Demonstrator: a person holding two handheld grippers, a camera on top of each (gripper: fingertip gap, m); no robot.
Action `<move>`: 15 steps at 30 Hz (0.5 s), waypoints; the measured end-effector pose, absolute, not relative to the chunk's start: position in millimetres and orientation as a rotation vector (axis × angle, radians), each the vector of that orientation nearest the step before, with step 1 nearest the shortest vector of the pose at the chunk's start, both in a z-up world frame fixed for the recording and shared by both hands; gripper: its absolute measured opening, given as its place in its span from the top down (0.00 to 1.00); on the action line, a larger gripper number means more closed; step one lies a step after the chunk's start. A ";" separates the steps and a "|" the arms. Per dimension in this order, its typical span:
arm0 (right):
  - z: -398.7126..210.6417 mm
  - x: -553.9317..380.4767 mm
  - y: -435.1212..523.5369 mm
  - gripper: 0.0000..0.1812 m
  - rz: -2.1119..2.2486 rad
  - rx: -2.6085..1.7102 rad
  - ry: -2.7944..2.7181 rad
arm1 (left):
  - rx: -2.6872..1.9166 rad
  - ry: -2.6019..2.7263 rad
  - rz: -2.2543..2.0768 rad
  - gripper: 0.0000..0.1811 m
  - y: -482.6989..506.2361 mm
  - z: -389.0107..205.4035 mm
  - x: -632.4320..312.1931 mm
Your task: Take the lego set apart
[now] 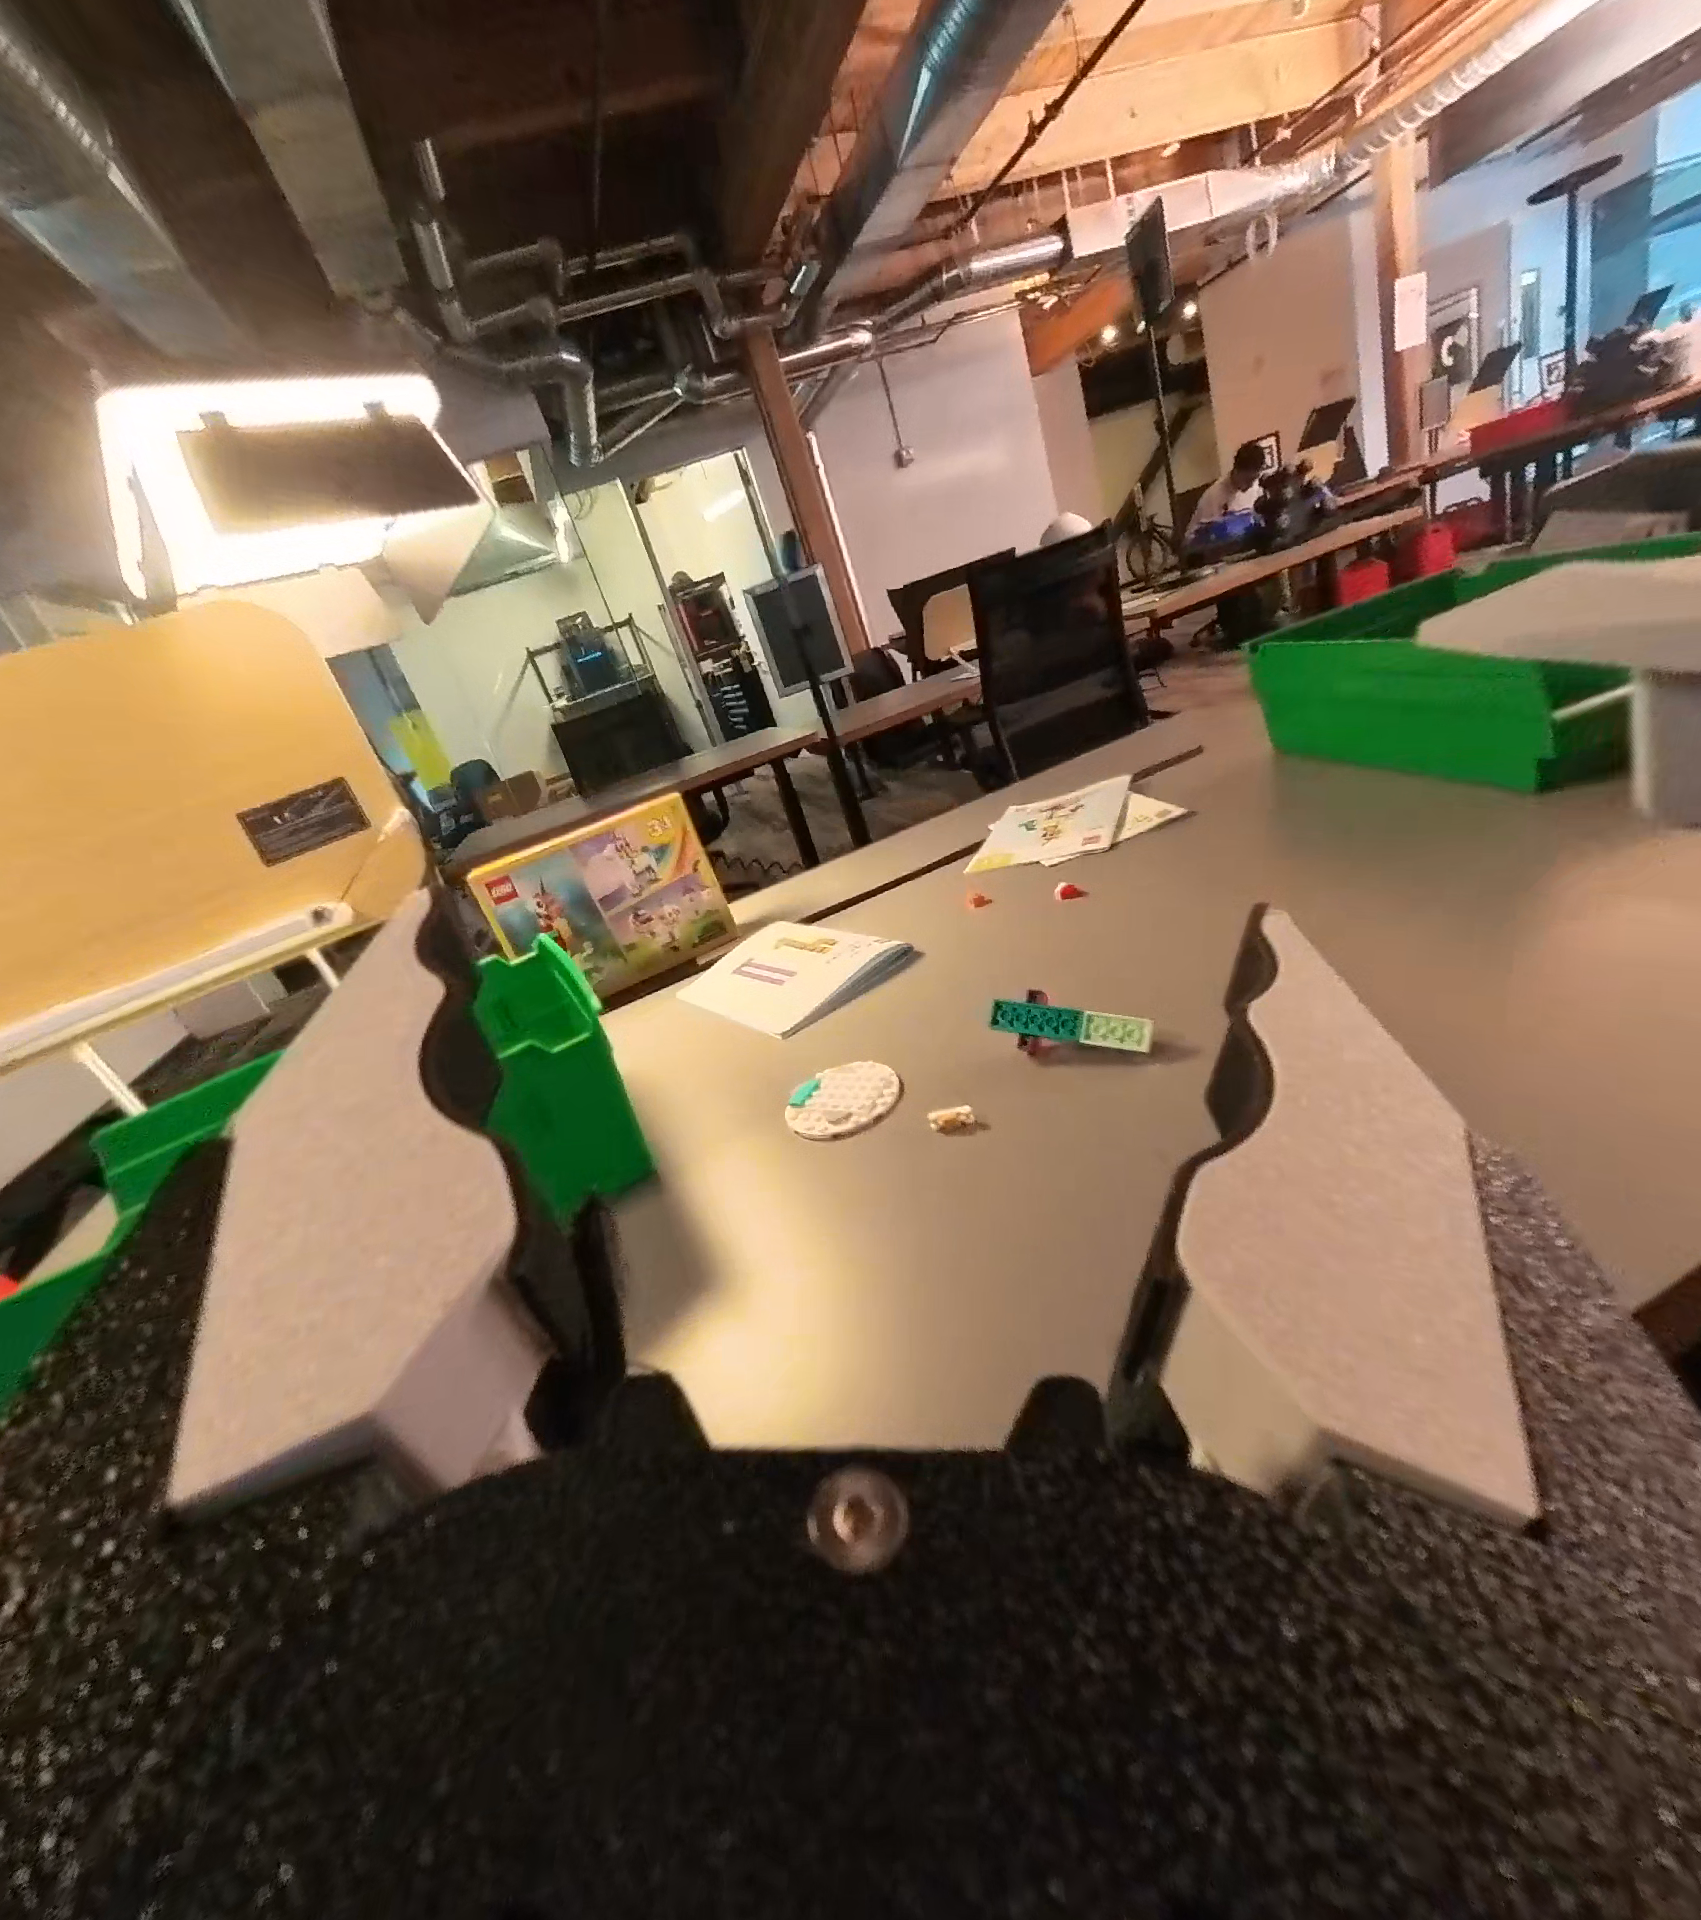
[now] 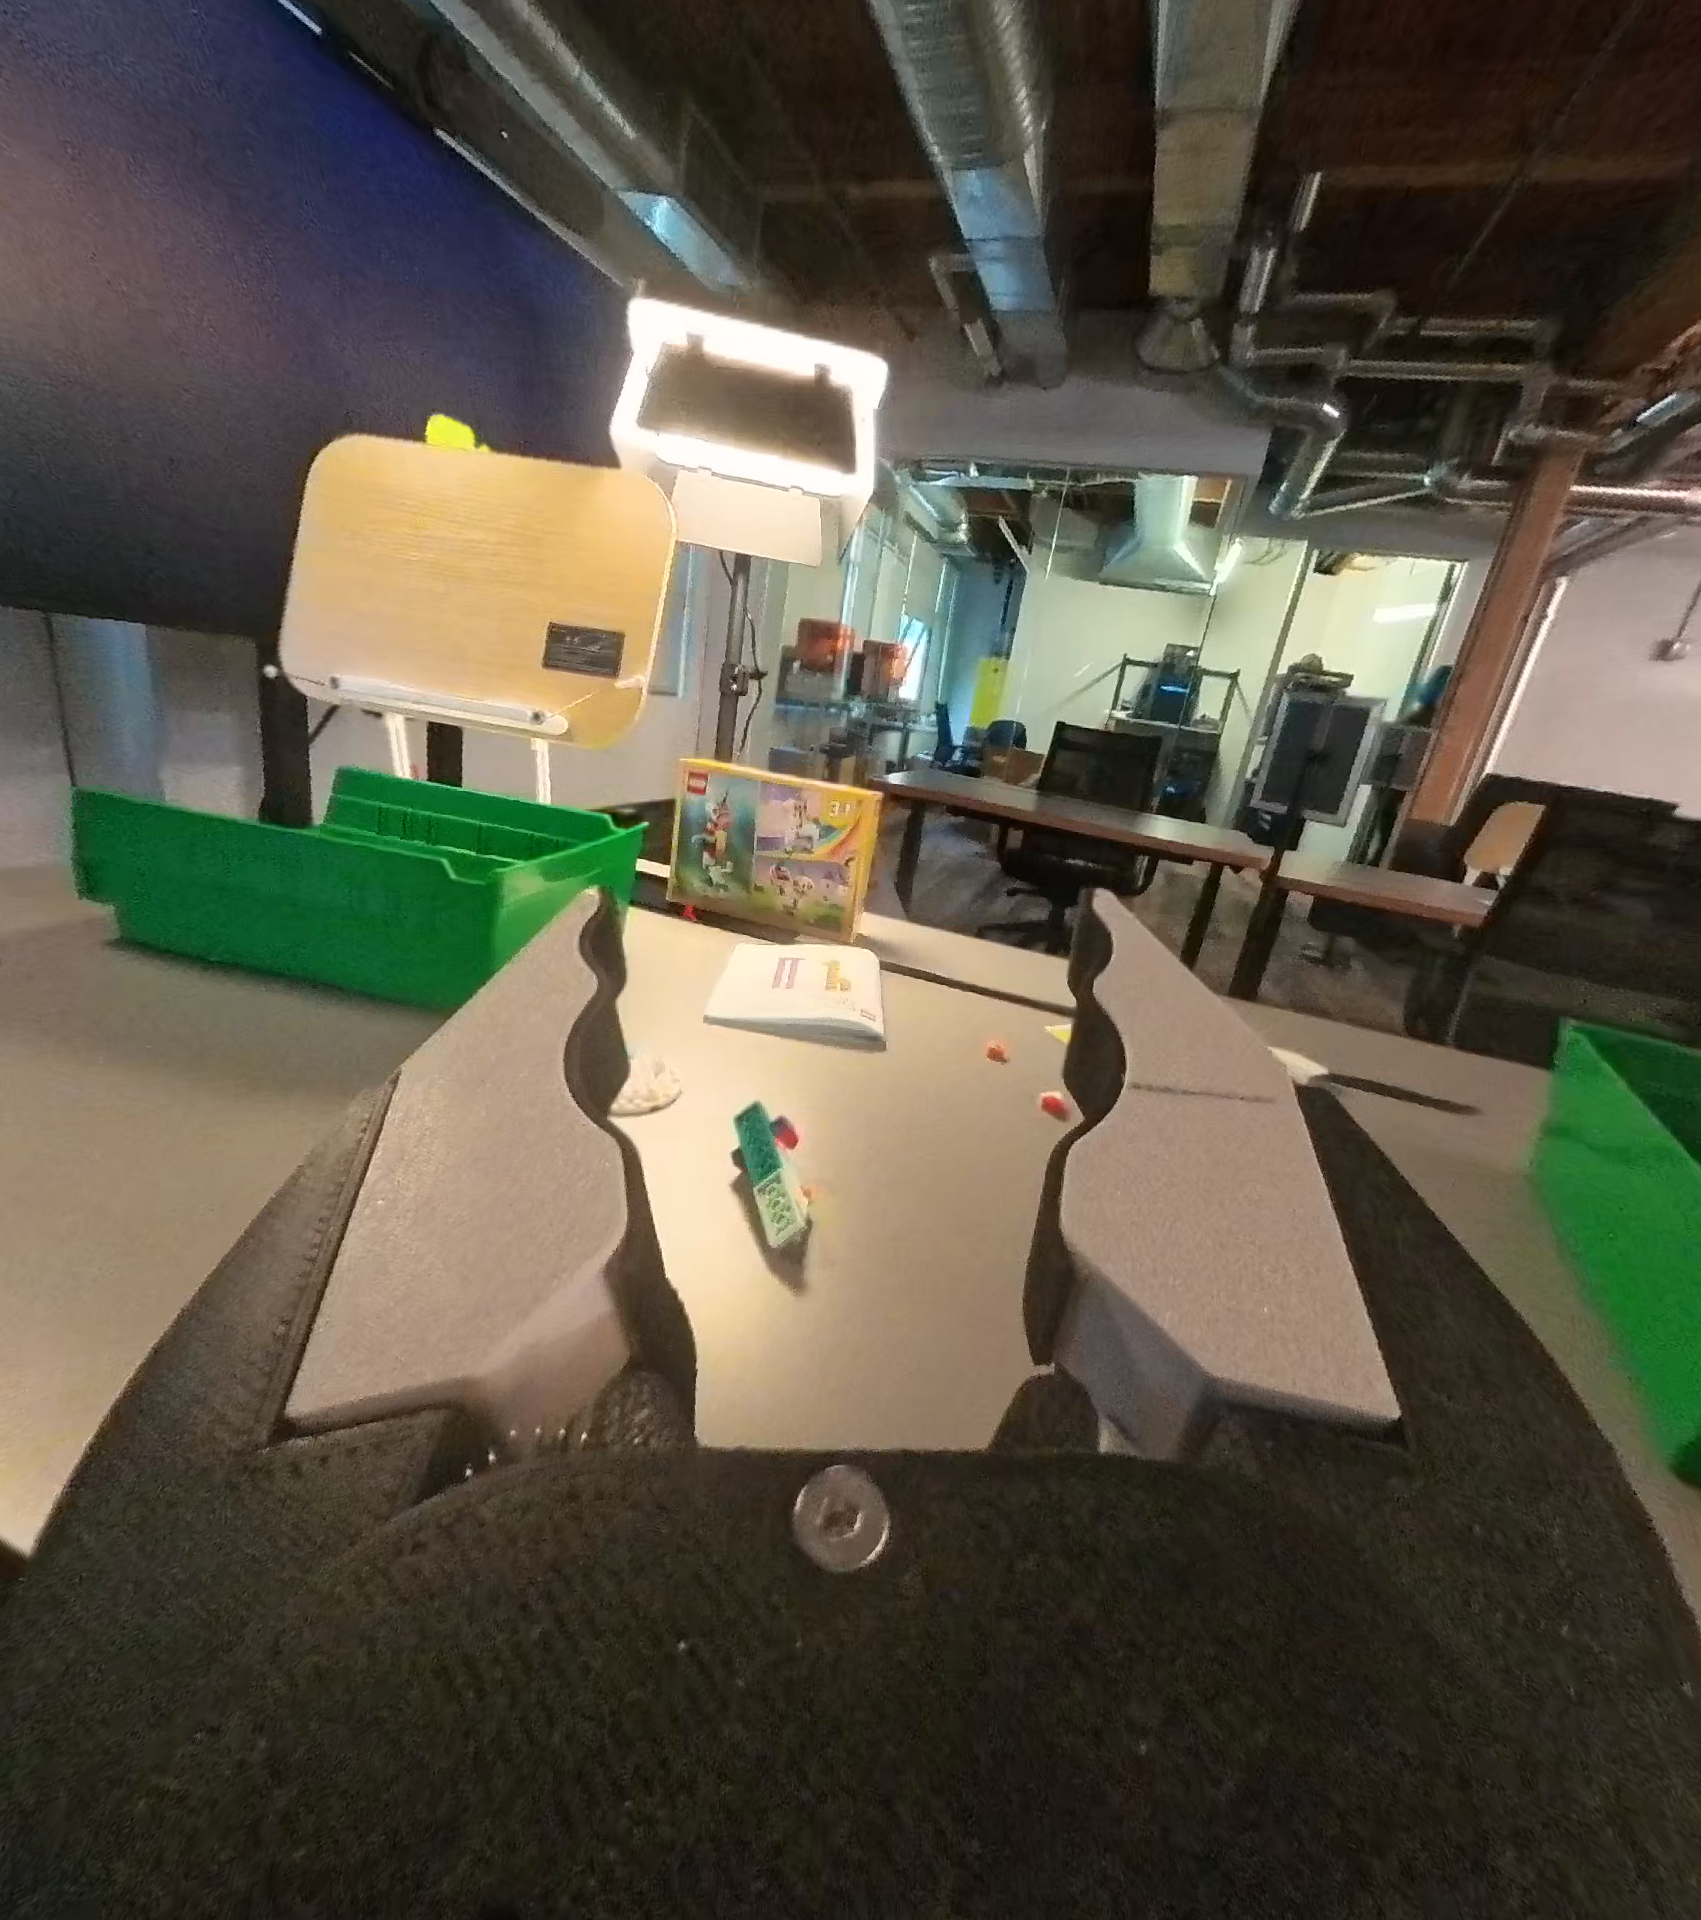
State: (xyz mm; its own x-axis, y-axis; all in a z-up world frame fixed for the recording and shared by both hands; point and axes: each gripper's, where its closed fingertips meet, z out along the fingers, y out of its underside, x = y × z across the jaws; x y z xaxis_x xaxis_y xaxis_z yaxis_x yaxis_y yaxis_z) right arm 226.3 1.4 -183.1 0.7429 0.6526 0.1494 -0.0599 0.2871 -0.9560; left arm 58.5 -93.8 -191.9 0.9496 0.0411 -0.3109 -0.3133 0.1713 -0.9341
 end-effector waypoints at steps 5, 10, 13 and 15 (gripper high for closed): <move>-187.8 228.0 19.2 0.51 0.534 -1.289 -0.639 | -1.426 0.305 0.271 0.26 -85.1 -200.3 33.3; -223.4 208.3 49.1 0.51 0.553 -1.385 -0.693 | -1.475 0.270 0.210 0.26 -68.2 -226.9 14.2; -243.9 178.2 63.6 0.51 0.592 -1.424 -0.783 | -1.509 0.274 0.171 0.27 -48.4 -243.1 14.9; -260.3 157.9 75.1 0.51 0.610 -1.460 -0.859 | -1.555 0.307 0.150 0.29 -33.0 -257.1 16.3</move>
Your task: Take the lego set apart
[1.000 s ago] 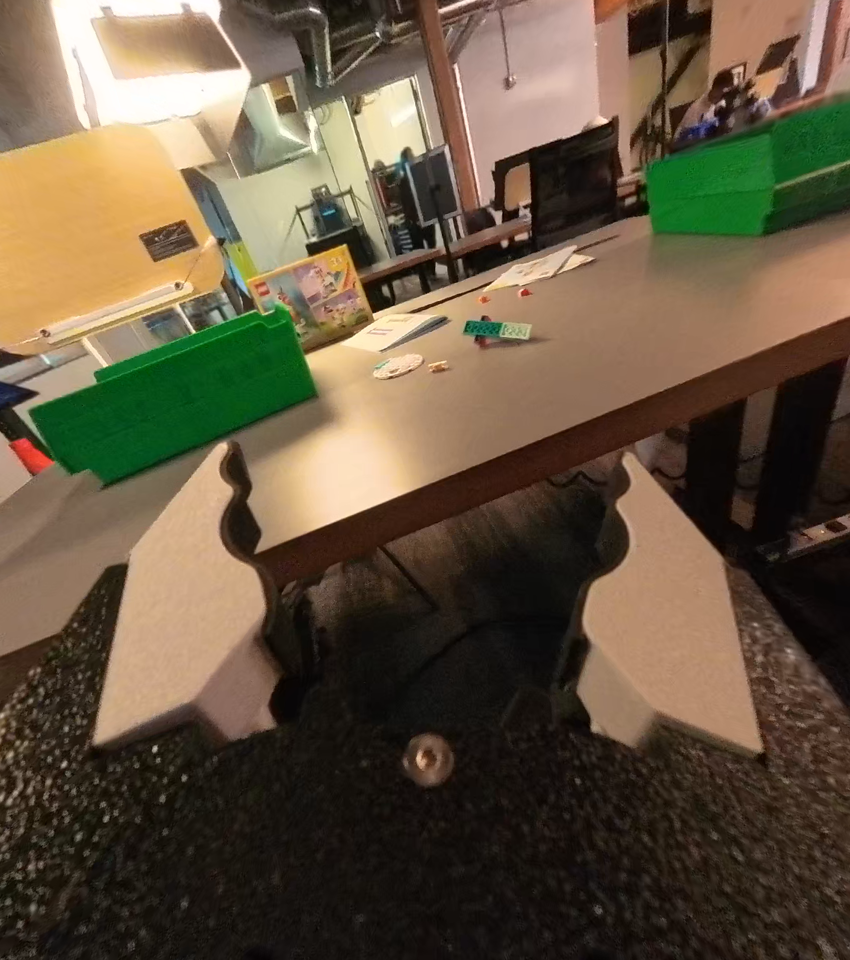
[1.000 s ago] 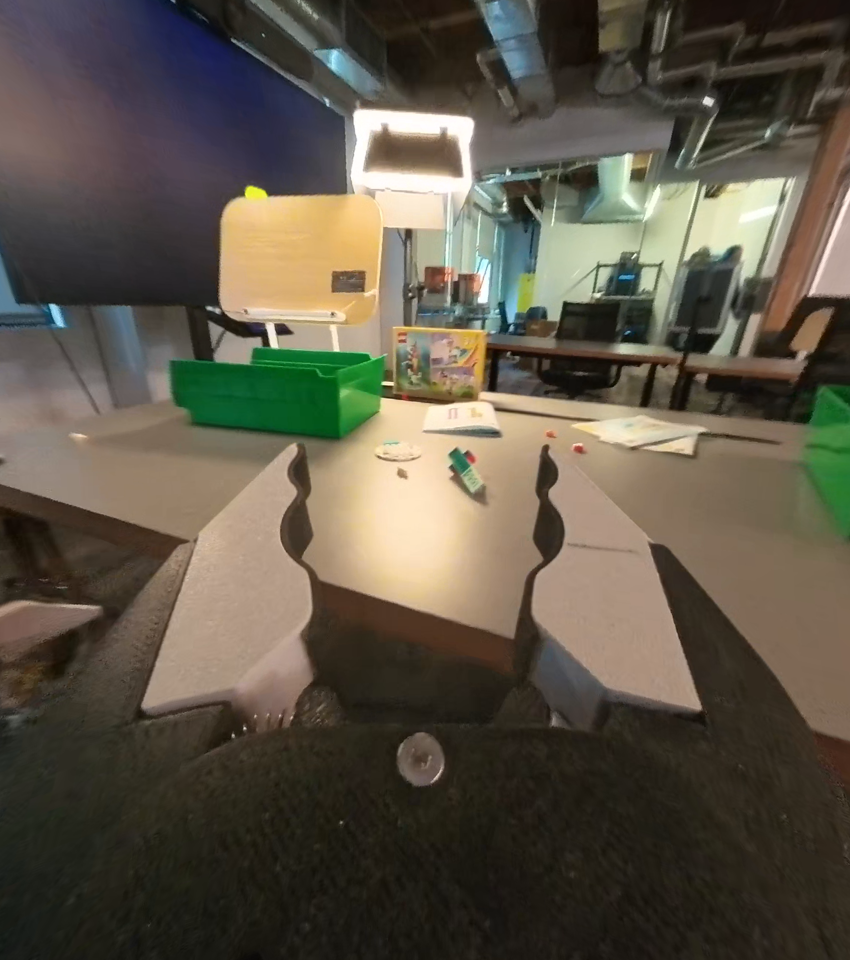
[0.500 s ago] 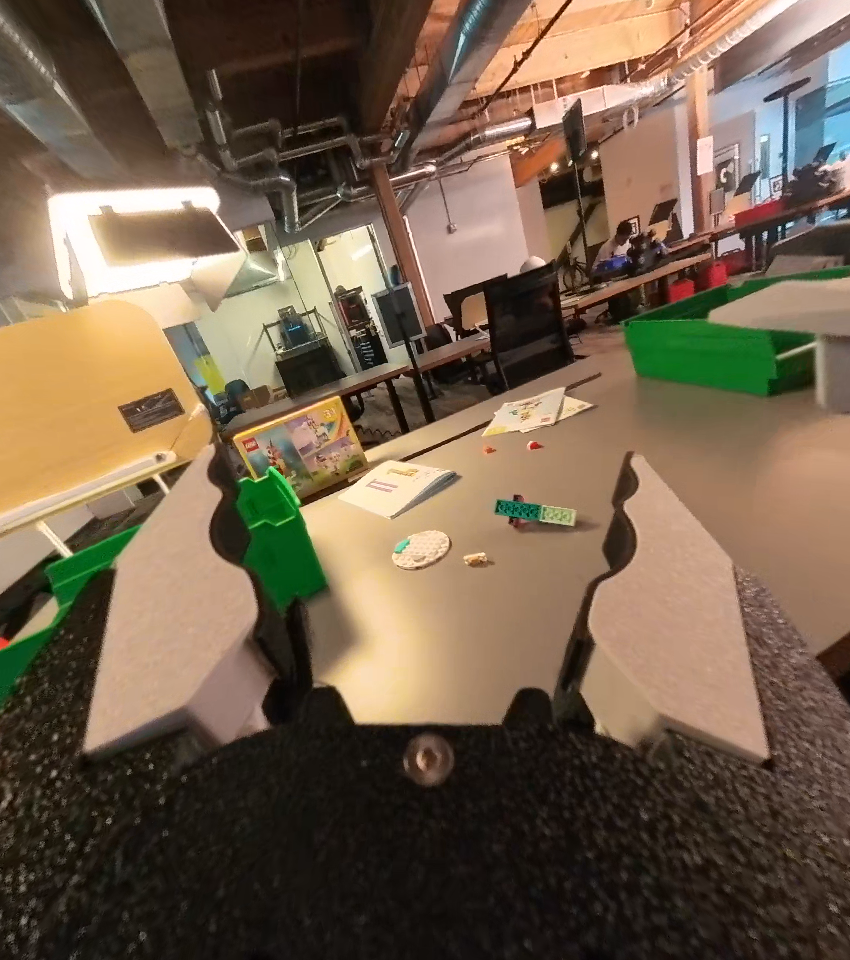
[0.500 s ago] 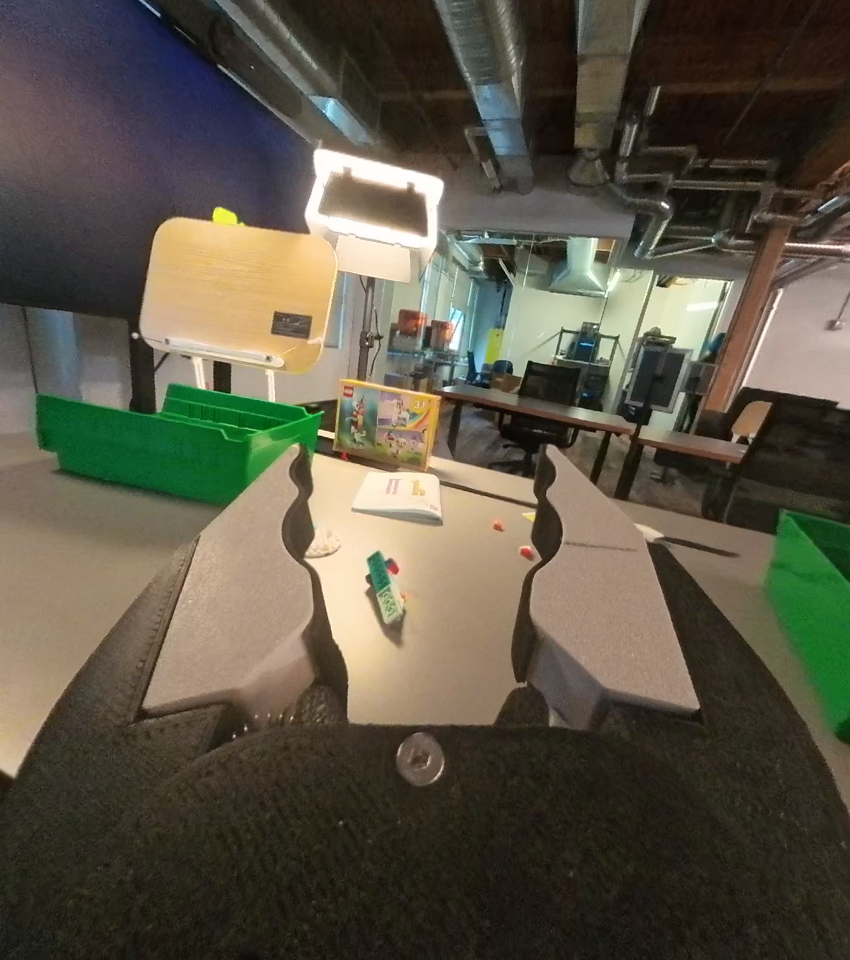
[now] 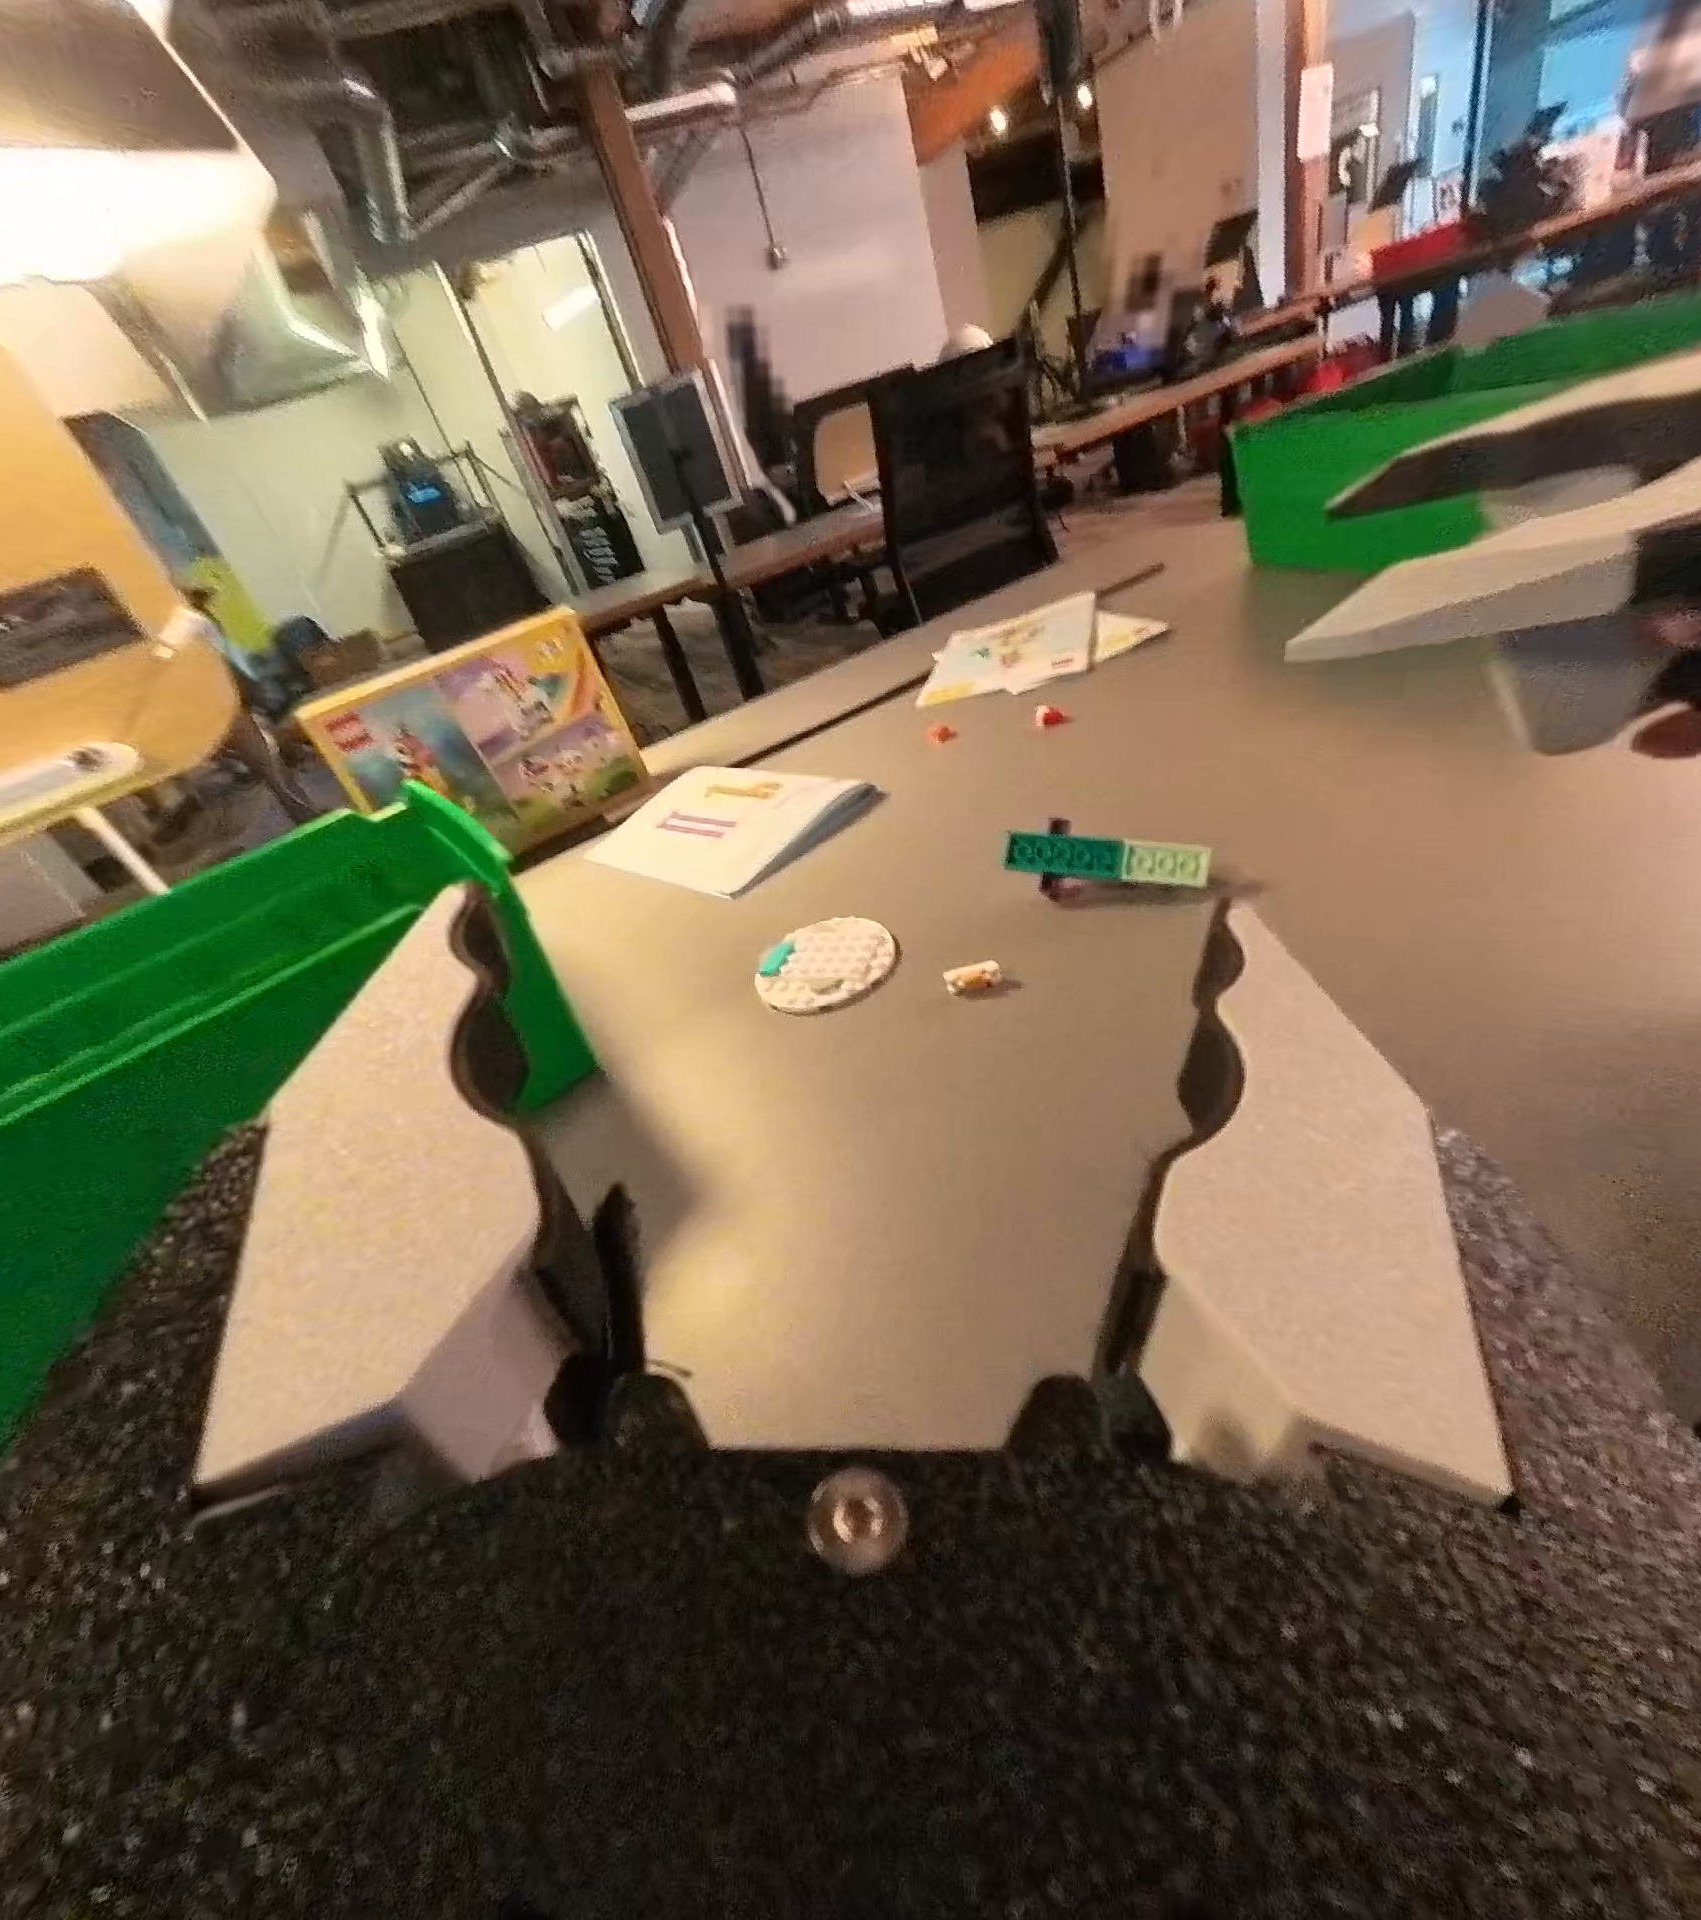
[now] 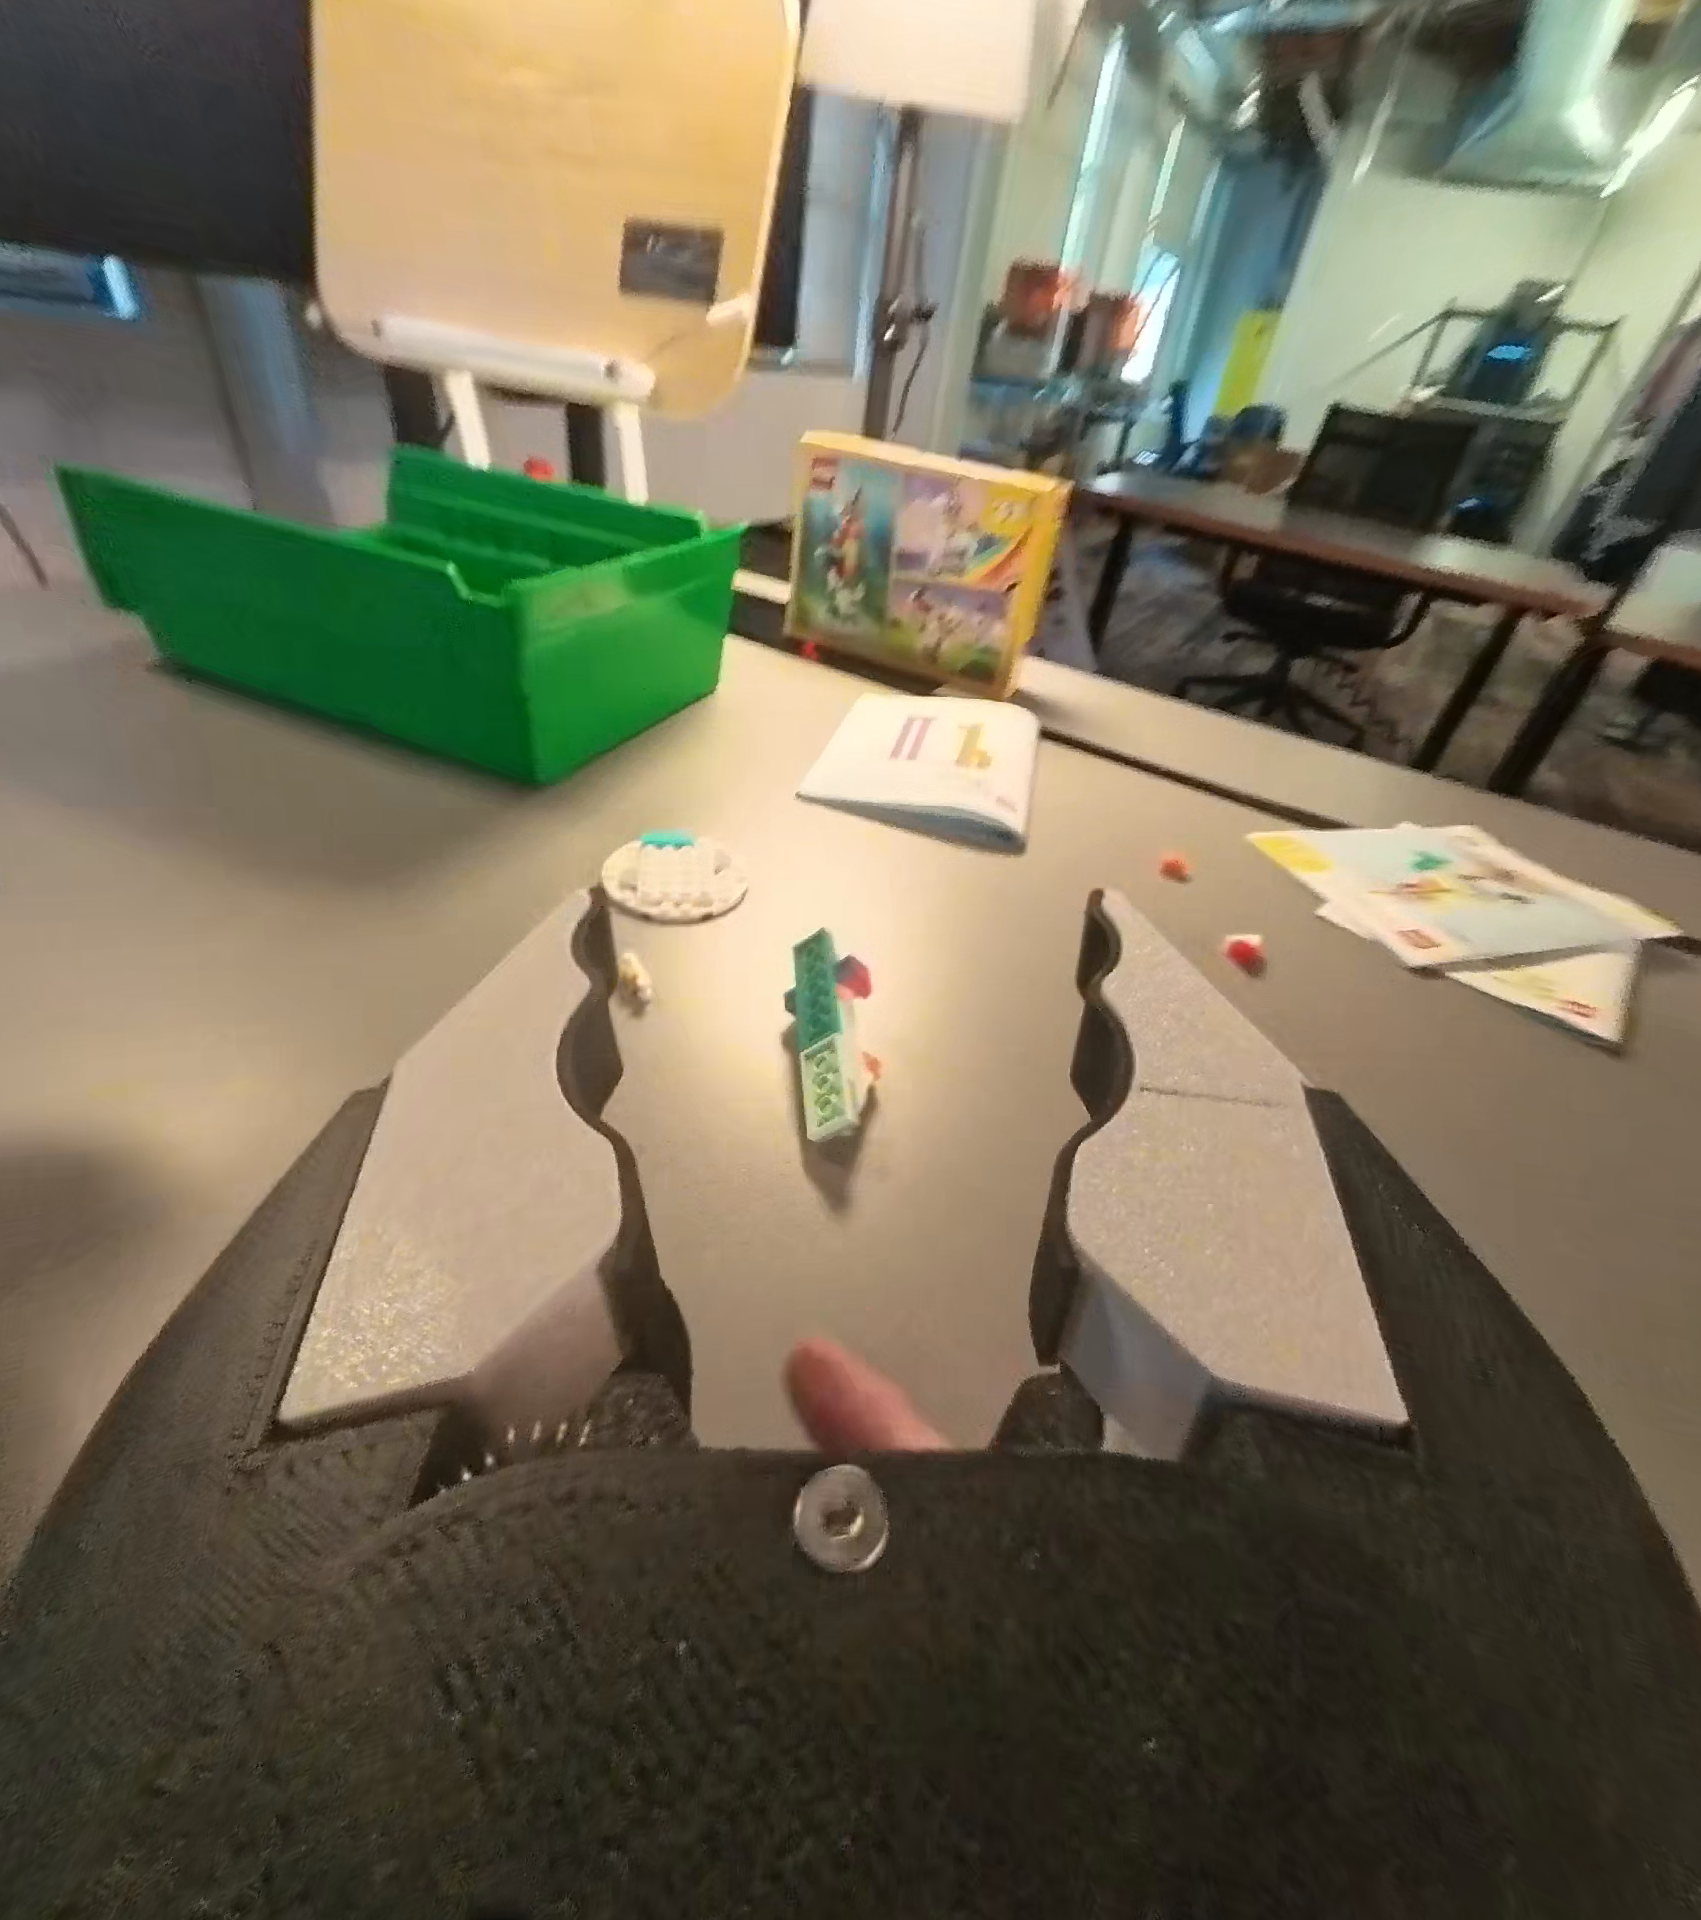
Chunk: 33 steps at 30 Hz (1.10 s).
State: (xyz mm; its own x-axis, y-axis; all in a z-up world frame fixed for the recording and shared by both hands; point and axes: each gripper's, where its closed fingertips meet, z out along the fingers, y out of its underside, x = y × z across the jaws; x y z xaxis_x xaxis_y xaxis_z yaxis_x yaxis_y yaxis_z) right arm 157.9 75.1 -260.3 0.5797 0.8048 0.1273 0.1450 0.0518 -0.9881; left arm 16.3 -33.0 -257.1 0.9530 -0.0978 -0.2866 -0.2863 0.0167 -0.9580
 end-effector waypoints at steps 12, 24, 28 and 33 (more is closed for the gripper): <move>-300.7 107.8 146.9 0.51 0.649 -1.556 -1.018 | -1.755 0.321 -0.149 0.40 48.8 -278.5 1.1; -267.9 133.8 178.8 0.57 0.357 -1.299 -0.847 | -2.097 -0.652 0.637 0.73 -171.9 -353.8 -328.6; -280.2 134.1 186.9 0.59 0.375 -1.348 -0.826 | -2.062 -0.830 0.387 0.77 -188.1 -375.9 -350.6; -277.5 137.0 190.7 0.62 0.397 -1.353 -0.789 | -2.093 -0.749 0.375 0.87 -179.7 -375.3 -352.5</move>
